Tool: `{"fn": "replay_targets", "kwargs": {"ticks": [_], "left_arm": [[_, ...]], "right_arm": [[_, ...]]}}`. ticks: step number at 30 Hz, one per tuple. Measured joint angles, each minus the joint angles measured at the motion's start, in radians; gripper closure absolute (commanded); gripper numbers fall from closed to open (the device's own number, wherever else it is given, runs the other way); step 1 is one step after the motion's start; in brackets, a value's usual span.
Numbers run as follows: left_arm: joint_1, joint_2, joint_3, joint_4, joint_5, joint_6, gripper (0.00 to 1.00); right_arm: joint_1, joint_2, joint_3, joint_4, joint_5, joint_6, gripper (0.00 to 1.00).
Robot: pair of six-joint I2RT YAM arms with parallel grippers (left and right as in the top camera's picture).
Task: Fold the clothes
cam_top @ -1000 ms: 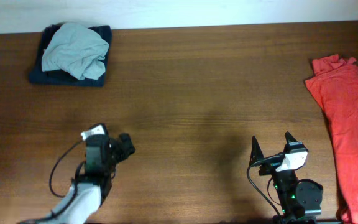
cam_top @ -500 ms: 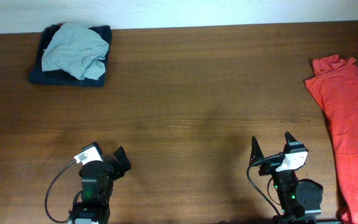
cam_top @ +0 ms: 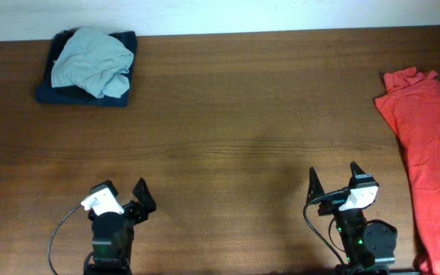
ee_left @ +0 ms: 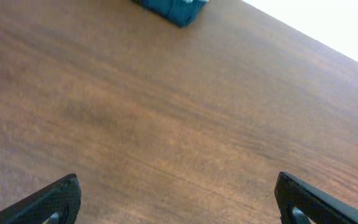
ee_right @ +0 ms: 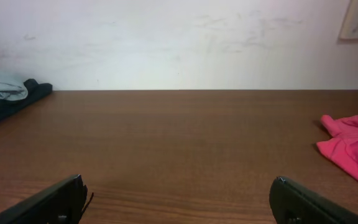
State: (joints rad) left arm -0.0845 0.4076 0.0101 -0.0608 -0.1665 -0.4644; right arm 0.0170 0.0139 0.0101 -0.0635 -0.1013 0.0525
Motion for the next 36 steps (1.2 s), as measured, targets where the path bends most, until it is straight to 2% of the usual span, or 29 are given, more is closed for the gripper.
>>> {"fn": "replay_targets", "kwargs": {"ticks": [7,12,21,36], "left_arm": [[0.000,-0.164,0.000,-0.003,0.021,0.148,0.01],[0.000,-0.251,0.000,-0.011,0.094,0.323,0.01],[-0.041,-0.386,0.000,-0.014,0.134,0.480,0.01],[-0.054,-0.392,0.000,-0.014,0.137,0.525,0.01]], "right_arm": [[0.000,0.000,0.000,0.000,0.000,0.000,0.01],[0.000,0.000,0.000,0.000,0.000,0.000,0.01],[0.000,0.000,0.000,0.000,0.000,0.000,0.02],[0.000,0.000,0.000,0.000,0.000,0.000,0.01]]}}
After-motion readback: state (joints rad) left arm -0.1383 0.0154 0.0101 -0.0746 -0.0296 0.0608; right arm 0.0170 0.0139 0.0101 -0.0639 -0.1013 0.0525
